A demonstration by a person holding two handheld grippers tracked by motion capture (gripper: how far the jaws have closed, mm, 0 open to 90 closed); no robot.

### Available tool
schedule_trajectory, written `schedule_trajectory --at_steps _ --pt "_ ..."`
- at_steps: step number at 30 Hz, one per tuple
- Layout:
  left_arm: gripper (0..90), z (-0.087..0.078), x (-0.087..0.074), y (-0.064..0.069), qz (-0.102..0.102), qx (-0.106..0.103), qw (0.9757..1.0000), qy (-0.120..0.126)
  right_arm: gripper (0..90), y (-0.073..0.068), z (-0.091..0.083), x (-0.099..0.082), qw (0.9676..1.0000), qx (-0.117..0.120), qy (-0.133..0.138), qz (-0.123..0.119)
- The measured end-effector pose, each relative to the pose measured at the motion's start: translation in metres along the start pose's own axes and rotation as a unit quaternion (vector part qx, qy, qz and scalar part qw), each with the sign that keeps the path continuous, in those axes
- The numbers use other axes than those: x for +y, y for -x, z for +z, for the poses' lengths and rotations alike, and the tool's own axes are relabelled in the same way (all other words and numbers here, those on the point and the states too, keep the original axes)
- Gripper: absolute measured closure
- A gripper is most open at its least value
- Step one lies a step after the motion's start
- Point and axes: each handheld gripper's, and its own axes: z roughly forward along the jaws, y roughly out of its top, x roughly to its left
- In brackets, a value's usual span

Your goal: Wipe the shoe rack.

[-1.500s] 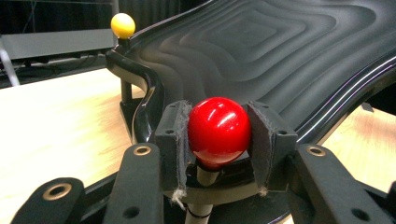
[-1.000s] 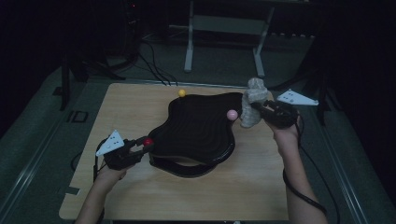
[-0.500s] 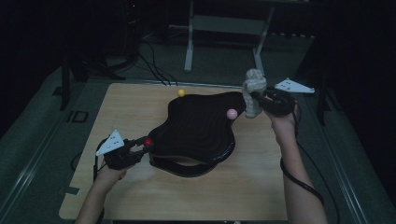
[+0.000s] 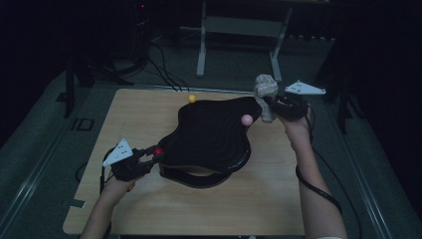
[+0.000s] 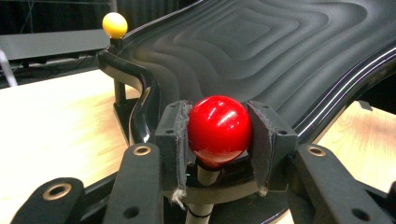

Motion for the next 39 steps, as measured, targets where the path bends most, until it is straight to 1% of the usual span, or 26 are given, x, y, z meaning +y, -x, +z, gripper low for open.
schedule_trajectory --at_steps 2,4,6,8,9,11,13,15,16,18,20,21,23,24,25,26,28,29,30,31,32,33,34,36,38,39 --pt "59.9 0.000 -0.001 0.001 0.000 0.001 1.0000 0.002 71.7 0.003 -0.001 -0.005 1.0000 0.001 -0.001 0.008" --pt "59.9 0.000 -0.001 0.000 0.001 0.000 1.0000 0.002 71.8 0.004 -0.001 -0.009 0.9999 -0.009 -0.014 0.005" --pt "59.8 0.000 0.000 0.001 0.003 0.003 1.0000 -0.002 71.6 0.004 -0.005 -0.014 0.9998 -0.009 -0.017 0.004" --pt "59.9 0.000 0.000 0.001 0.002 0.004 1.0000 0.000 71.4 0.004 -0.013 -0.020 0.9998 -0.009 -0.013 0.012" --pt "59.8 0.000 0.000 0.001 0.003 0.004 1.0000 -0.002 71.3 0.003 -0.018 -0.023 0.9998 -0.004 -0.009 0.018" --pt "59.8 0.000 0.001 0.002 0.004 0.006 1.0000 -0.004 71.1 -0.002 -0.034 -0.029 0.9998 0.006 0.004 0.019" --pt "59.8 0.000 0.000 0.002 0.002 0.007 1.0000 0.000 71.1 -0.011 -0.051 -0.034 0.9990 0.028 0.024 0.025" --pt "59.8 0.000 0.000 0.002 0.002 0.006 1.0000 -0.001 70.9 -0.029 -0.069 -0.037 0.9979 0.053 0.036 0.006" --pt "59.8 0.000 0.000 0.002 0.004 0.007 1.0000 -0.003 70.8 -0.035 -0.074 -0.037 0.9970 0.064 0.042 0.003" --pt "59.8 0.000 0.000 0.003 0.003 0.010 0.9999 -0.001 70.9 -0.050 -0.085 -0.036 0.9941 0.094 0.054 -0.008" --pt "59.8 0.000 0.000 0.002 0.003 0.008 1.0000 -0.001 70.8 -0.062 -0.089 -0.036 0.9888 0.137 0.060 -0.007" --pt "59.8 0.000 0.000 0.002 0.005 0.008 0.9999 -0.003 70.8 -0.069 -0.090 -0.036 0.9876 0.145 0.056 -0.020" --pt "59.8 0.000 0.000 0.002 0.004 0.008 1.0000 -0.002 70.8 -0.080 -0.086 -0.037 0.9863 0.153 0.049 -0.038" --pt "59.8 0.000 0.000 0.002 0.003 0.007 1.0000 0.000 70.8 -0.084 -0.082 -0.037 0.9868 0.149 0.042 -0.046" --pt "59.8 0.000 0.000 0.002 0.002 0.006 1.0000 -0.001 71.0 -0.087 -0.077 -0.039 0.9885 0.137 0.038 -0.052" --pt "59.8 0.000 0.000 0.001 0.003 0.005 1.0000 -0.003 71.1 -0.087 -0.073 -0.040 0.9895 0.131 0.036 -0.050" --pt "59.8 0.000 0.000 0.002 0.003 0.008 1.0000 -0.003 71.5 -0.084 -0.066 -0.045 0.9921 0.118 0.026 -0.036" --pt "59.8 0.000 0.000 0.002 0.001 0.007 1.0000 -0.001 71.5 -0.083 -0.062 -0.049 0.9927 0.116 0.020 -0.029" --pt "59.8 0.000 -0.001 0.002 0.001 0.005 1.0000 0.000 71.5 -0.081 -0.061 -0.051 0.9922 0.121 0.020 -0.019" --pt "59.8 0.000 0.000 0.002 0.001 0.005 1.0000 -0.002 71.4 -0.079 -0.061 -0.051 0.9917 0.126 0.019 -0.016" --pt "59.8 0.000 0.000 0.002 0.003 0.007 1.0000 -0.003 71.2 -0.079 -0.063 -0.048 0.9922 0.121 0.015 -0.024" --pt "59.8 0.000 0.000 0.003 0.002 0.008 1.0000 -0.002 71.0 -0.080 -0.067 -0.045 0.9923 0.118 0.019 -0.032" --pt "59.8 0.000 0.000 0.002 0.001 0.008 1.0000 0.000 70.9 -0.081 -0.073 -0.040 0.9907 0.129 0.029 -0.033" --pt "59.8 0.000 0.000 0.003 0.003 0.009 1.0000 -0.002 70.9 -0.082 -0.080 -0.034 0.9889 0.138 0.039 -0.038" --pt "59.8 0.000 0.001 0.004 0.006 0.012 0.9999 -0.006 71.1 -0.086 -0.081 -0.036 0.9884 0.142 0.033 -0.043" --pt "59.8 0.000 0.000 0.004 0.005 0.013 0.9999 -0.006 71.3 -0.087 -0.079 -0.039 0.9891 0.138 0.027 -0.043"
